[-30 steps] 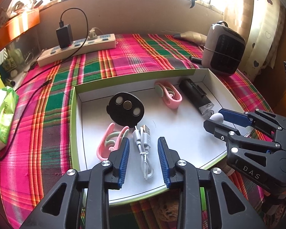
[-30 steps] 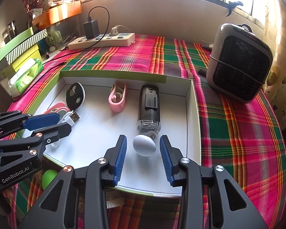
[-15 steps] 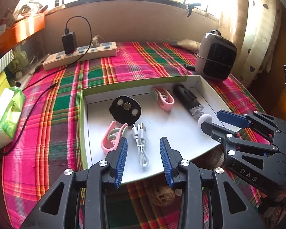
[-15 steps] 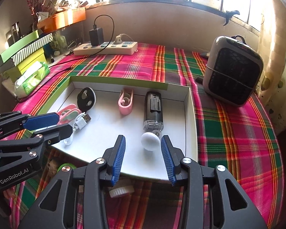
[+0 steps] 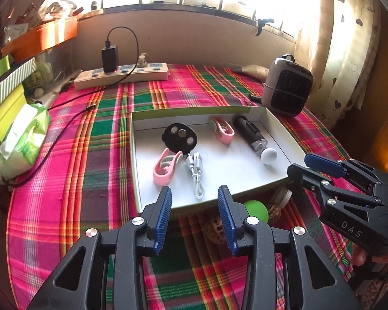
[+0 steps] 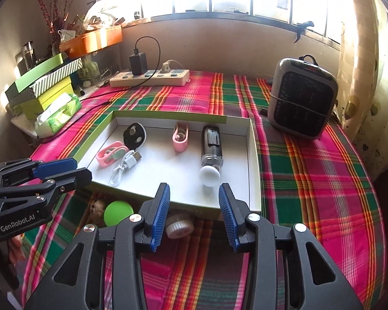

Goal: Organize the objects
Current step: 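Withdraw both tools from the box toward the remaining items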

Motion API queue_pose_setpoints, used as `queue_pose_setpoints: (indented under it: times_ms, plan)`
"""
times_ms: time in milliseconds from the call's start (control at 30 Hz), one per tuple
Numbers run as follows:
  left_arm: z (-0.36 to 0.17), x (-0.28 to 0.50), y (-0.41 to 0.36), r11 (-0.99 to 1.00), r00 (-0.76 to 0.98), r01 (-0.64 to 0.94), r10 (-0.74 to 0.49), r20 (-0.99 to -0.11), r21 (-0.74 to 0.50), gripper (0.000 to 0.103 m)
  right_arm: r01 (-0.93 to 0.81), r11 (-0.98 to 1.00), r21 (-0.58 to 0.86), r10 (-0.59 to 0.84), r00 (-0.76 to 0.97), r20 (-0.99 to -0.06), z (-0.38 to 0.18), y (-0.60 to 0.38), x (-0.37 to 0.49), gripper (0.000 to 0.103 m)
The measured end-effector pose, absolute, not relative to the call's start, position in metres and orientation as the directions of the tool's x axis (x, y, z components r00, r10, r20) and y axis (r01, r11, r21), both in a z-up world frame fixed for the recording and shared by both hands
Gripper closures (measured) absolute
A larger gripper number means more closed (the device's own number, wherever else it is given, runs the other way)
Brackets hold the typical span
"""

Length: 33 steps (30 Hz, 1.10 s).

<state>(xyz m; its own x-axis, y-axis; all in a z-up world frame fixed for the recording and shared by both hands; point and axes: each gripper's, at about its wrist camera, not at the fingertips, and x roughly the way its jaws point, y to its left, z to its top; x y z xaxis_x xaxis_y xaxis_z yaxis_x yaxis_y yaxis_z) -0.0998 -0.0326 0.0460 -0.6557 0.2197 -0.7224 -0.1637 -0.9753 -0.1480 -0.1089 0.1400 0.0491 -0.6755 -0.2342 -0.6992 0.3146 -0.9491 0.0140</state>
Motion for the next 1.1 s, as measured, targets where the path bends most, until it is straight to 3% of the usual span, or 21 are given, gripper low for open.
queue_pose_setpoints:
  times_ms: [1100]
  plan:
    - [0.019, -0.092, -0.020, -0.957, -0.596, -0.205, 0.287, -0.749, -0.204, 0.061, 0.300, -0.950, 0.087, -0.270, -0.646, -0.714, 0.029, 0.157, -0.072, 0.062]
